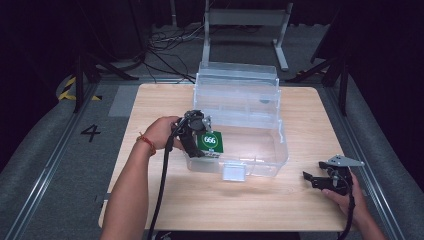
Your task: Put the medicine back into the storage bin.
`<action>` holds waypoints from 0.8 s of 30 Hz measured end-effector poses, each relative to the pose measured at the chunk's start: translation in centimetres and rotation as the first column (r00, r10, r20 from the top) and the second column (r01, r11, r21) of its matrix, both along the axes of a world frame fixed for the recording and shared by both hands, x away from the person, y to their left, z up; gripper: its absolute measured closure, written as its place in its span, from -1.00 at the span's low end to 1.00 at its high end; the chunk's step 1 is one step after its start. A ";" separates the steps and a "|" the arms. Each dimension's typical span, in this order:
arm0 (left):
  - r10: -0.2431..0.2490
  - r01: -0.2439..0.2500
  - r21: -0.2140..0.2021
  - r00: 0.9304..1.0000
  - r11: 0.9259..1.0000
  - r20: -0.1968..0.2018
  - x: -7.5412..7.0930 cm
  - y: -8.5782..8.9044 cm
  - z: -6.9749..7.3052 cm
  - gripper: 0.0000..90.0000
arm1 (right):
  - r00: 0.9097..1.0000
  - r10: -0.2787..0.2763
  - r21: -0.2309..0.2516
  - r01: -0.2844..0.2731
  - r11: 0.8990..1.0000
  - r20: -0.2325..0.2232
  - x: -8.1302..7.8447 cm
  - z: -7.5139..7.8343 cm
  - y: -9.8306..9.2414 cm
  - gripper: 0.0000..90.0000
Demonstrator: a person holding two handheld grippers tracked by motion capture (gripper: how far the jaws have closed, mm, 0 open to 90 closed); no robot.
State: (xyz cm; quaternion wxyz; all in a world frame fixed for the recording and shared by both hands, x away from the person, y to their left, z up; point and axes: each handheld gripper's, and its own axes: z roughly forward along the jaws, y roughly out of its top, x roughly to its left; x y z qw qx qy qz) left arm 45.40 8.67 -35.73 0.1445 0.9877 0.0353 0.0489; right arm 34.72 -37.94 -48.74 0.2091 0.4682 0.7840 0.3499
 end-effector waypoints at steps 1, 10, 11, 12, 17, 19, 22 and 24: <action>0.002 -0.002 -0.003 1.000 1.000 0.001 0.0 0.0 0.1 -0.71 | 1.000 -0.001 0.001 0.001 1.000 -0.002 0.0 0.0 0.0 -0.57; 0.021 -0.021 -0.020 1.000 1.000 0.020 -0.2 1.0 1.1 -0.72 | 1.000 -0.001 0.001 0.001 1.000 -0.002 0.0 0.0 0.0 -0.57; 0.027 -0.027 -0.026 0.999 0.999 0.027 -0.3 1.1 1.2 -0.72 | 1.000 -0.002 0.001 0.002 1.000 -0.002 0.0 0.0 0.0 -0.57; 0.020 -0.020 -0.025 0.999 1.000 0.039 -0.2 1.3 1.3 -0.72 | 1.000 -0.001 0.000 0.001 1.000 -0.001 0.0 0.0 0.0 -0.57; 0.063 -0.056 -0.138 0.997 0.989 0.046 -0.6 2.2 2.7 -0.71 | 1.000 -0.001 0.001 0.001 1.000 -0.001 0.0 0.0 0.0 -0.57; 0.068 -0.059 -0.175 0.997 0.983 0.043 -0.9 2.5 3.2 -0.71 | 1.000 -0.002 0.001 0.002 1.000 -0.002 0.0 0.0 0.0 -0.57; 0.071 -0.066 -0.200 0.997 0.978 0.018 -1.4 2.7 3.4 -0.63 | 1.000 -0.003 0.002 0.003 1.000 -0.002 0.0 0.0 0.0 -0.57; 0.085 -0.079 -0.207 0.996 0.975 0.020 -2.0 2.8 3.3 -0.66 | 1.000 -0.002 0.002 0.002 1.000 -0.003 -0.1 0.0 0.0 -0.57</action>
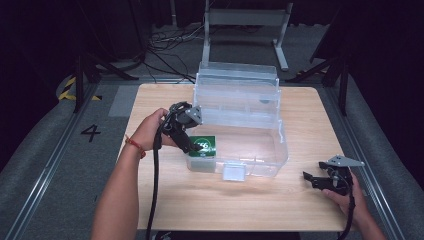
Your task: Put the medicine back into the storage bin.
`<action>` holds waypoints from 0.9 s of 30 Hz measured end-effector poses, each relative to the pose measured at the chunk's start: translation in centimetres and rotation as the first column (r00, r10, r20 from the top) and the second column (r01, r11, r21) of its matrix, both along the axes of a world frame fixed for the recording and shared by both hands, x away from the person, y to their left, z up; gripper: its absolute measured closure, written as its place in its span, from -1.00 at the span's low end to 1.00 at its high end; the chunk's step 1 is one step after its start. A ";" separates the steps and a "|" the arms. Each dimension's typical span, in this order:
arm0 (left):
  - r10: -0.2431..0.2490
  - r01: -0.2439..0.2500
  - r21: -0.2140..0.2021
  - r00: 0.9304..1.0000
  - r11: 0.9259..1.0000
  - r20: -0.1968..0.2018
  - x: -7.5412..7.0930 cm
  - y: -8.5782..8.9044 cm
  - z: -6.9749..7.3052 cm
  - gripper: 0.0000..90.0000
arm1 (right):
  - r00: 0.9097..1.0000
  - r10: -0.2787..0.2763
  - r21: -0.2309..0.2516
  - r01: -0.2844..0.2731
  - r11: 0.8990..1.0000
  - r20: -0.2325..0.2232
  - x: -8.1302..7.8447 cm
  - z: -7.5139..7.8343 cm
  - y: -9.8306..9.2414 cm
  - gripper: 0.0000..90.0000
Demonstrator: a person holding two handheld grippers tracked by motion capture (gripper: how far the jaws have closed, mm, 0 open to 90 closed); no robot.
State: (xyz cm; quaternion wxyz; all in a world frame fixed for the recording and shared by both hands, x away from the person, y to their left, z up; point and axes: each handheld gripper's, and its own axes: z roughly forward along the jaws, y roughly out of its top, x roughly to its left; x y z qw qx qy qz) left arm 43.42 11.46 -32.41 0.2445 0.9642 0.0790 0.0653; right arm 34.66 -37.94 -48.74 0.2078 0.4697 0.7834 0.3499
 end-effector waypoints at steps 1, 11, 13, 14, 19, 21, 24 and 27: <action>-0.017 0.017 0.008 1.000 1.000 0.023 -0.5 0.2 -0.1 -0.66 | 1.000 0.000 0.000 0.000 1.000 0.000 0.0 0.0 0.0 -0.57; 0.025 -0.017 -0.137 0.998 0.990 0.051 -4.7 1.5 -1.7 -0.64 | 1.000 0.008 0.001 -0.008 1.000 0.000 -0.1 0.0 -0.1 -0.56; 0.015 -0.007 -0.155 0.999 0.988 0.051 -5.9 1.5 -2.4 -0.63 | 1.000 0.008 0.000 -0.008 1.000 -0.001 -0.1 0.0 -0.1 -0.56; 0.012 -0.003 -0.150 0.998 0.989 0.059 -6.4 1.5 -2.6 -0.65 | 1.000 0.010 0.000 -0.010 1.000 -0.003 -0.1 0.0 -0.1 -0.56; 0.057 -0.045 -0.145 0.996 0.988 0.075 -7.7 0.9 -4.3 -0.47 | 1.000 0.025 -0.011 -0.025 1.000 -0.018 -0.1 0.3 0.0 -0.50; 0.059 -0.048 -0.132 0.995 0.990 0.079 -7.8 0.6 -5.0 -0.34 | 0.999 0.034 -0.018 -0.035 0.999 -0.024 -0.1 0.4 0.0 -0.45; 0.089 -0.080 -0.118 0.993 0.990 0.078 -7.6 0.2 -5.6 -0.26 | 0.998 0.053 -0.030 -0.053 0.998 -0.028 -0.1 0.6 0.0 -0.39; 0.093 -0.083 -0.118 0.992 0.990 0.085 -7.3 0.1 -5.9 -0.14 | 0.998 0.062 -0.008 -0.063 0.998 -0.020 -0.1 1.1 -0.1 -0.32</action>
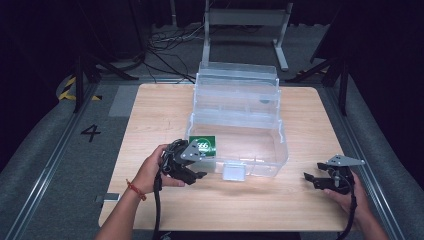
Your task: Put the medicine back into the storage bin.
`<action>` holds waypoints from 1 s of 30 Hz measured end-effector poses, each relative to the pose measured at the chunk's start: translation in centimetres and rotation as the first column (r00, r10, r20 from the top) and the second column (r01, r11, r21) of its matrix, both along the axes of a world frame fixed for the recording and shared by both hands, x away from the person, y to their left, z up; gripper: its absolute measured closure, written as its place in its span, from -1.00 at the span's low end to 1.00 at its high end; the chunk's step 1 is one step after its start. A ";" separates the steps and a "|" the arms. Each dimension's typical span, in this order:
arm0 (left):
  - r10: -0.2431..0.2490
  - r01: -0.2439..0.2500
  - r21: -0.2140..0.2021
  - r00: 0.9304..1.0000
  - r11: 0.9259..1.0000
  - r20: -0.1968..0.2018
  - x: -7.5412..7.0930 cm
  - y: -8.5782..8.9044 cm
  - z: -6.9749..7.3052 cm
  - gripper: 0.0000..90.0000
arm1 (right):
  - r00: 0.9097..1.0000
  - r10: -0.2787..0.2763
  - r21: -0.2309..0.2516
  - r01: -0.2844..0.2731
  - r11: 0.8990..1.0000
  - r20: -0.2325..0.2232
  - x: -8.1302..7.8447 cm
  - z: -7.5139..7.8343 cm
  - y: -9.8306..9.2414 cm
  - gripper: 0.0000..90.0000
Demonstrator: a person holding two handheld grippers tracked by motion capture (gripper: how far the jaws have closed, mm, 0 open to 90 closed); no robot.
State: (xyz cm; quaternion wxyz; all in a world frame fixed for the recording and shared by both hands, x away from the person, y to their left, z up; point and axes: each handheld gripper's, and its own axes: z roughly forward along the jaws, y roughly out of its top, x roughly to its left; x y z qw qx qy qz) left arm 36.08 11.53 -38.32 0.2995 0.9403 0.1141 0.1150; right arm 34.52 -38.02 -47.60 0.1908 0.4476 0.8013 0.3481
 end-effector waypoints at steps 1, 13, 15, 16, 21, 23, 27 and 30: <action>0.010 -0.010 0.001 1.000 1.000 -0.005 0.2 -0.1 -0.2 -0.11 | 1.000 0.005 0.015 -0.005 1.000 0.013 0.0 0.5 -0.1 -0.30; 0.053 -0.053 -0.025 0.999 0.998 -0.012 0.9 -0.3 -0.7 0.21 | 0.966 0.134 0.035 -0.145 0.989 0.223 3.1 11.8 3.1 -0.06; 0.066 -0.067 -0.027 0.998 0.997 -0.007 0.8 -0.4 -0.8 0.26 | 0.962 0.152 0.031 -0.163 0.986 0.228 3.6 12.4 3.6 -0.05; 0.069 -0.069 -0.021 0.998 0.997 -0.013 0.9 -0.4 -0.7 0.33 | 0.959 0.165 0.023 -0.175 0.984 0.233 4.0 13.0 4.2 -0.04; 0.059 -0.060 -0.031 0.998 0.998 -0.025 1.1 -0.3 -0.6 0.51 | 0.938 0.235 -0.005 -0.242 0.970 0.256 6.7 15.5 7.1 0.05; 0.059 -0.060 -0.044 0.998 0.997 -0.031 1.2 -0.2 -0.7 0.53 | 0.933 0.247 -0.022 -0.250 0.968 0.262 7.9 16.2 8.1 0.11; 0.058 -0.060 -0.066 0.997 0.996 -0.042 1.3 0.0 -0.8 0.53 | 0.929 0.263 -0.026 -0.265 0.964 0.261 10.4 17.5 10.0 0.13; 0.057 -0.059 -0.062 0.998 0.996 -0.036 1.2 -0.1 -0.8 0.53 | 0.923 0.278 -0.001 -0.289 0.957 0.267 11.6 18.2 11.1 0.15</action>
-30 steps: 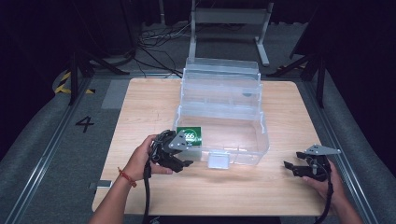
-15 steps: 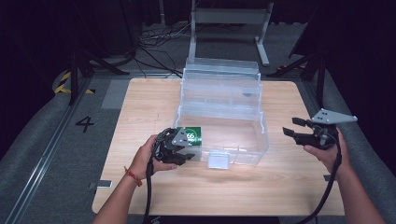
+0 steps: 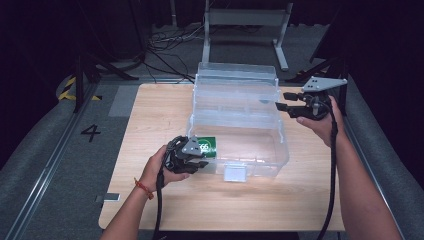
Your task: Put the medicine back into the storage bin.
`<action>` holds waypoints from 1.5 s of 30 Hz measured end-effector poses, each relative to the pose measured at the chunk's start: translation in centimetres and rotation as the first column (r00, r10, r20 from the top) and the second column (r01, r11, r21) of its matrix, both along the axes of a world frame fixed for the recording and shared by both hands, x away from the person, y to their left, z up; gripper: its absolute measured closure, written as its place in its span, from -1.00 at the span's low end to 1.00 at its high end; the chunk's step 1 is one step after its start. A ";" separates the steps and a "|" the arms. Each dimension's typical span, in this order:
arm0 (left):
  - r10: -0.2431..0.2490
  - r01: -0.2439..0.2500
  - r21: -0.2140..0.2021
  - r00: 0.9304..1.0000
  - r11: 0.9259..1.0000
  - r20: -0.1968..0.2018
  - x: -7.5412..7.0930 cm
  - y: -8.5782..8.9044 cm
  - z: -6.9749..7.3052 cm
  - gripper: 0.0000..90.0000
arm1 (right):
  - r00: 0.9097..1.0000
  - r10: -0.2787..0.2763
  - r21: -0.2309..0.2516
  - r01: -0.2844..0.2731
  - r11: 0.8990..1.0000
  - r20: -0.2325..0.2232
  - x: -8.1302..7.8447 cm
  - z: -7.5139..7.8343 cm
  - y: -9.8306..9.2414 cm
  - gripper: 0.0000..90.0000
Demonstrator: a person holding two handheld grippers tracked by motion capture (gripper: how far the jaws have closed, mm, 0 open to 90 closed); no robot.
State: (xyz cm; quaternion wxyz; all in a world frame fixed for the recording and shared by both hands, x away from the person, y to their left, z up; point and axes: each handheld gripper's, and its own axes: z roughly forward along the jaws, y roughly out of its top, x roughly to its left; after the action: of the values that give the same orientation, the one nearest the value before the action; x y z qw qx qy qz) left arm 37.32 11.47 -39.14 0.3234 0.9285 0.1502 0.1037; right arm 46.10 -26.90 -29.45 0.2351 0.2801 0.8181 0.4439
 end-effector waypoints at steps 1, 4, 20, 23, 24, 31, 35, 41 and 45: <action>-0.008 0.008 -0.004 1.000 1.000 -0.004 0.1 0.1 0.0 0.53 | 1.000 0.004 -0.004 -0.004 1.000 0.005 0.3 0.1 0.4 0.16; -0.017 0.016 -0.011 1.000 1.000 -0.011 0.2 0.1 0.0 0.56 | 1.000 0.018 -0.028 -0.018 0.999 -0.009 1.2 0.3 1.4 0.17; -0.031 0.032 0.024 0.999 0.999 -0.020 -0.2 -1.0 -1.0 0.69 | 0.997 0.049 -0.061 -0.053 0.997 -0.065 5.2 0.0 3.8 0.29; -0.035 0.036 0.034 0.999 0.999 -0.021 -0.2 -0.9 -0.9 0.69 | 0.995 0.048 -0.071 -0.055 0.996 -0.085 5.7 -0.4 4.1 0.27; -0.034 0.035 0.034 0.999 0.999 -0.023 -0.2 -0.9 -0.9 0.70 | 0.994 0.057 -0.072 -0.064 0.995 -0.090 5.8 -0.6 4.3 0.27; -0.042 0.043 0.035 0.999 0.998 -0.029 0.0 -0.8 -0.9 0.71 | 0.989 0.095 -0.094 -0.106 0.990 -0.116 6.7 -1.5 5.5 0.28; -0.044 0.045 0.032 0.998 0.998 -0.038 0.0 -0.8 -0.9 0.72 | 0.989 0.088 -0.116 -0.102 0.988 -0.121 7.3 -2.1 6.1 0.31; -0.050 0.051 0.045 0.998 0.998 -0.036 0.0 -0.8 -0.9 0.72 | 0.989 0.059 -0.157 -0.080 0.984 -0.135 8.1 -2.8 6.1 0.49; -0.058 0.059 0.042 0.998 0.997 -0.028 -0.1 -0.7 -0.9 0.73 | 0.977 0.089 -0.156 -0.121 0.980 -0.196 8.9 -2.8 6.1 0.54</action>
State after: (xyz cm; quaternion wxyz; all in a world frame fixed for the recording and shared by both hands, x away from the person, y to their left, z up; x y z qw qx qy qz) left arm 37.27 10.81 -40.05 0.3045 0.9404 0.1252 0.0851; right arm 54.96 -20.81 -32.25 0.1555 0.2565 0.8846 0.3571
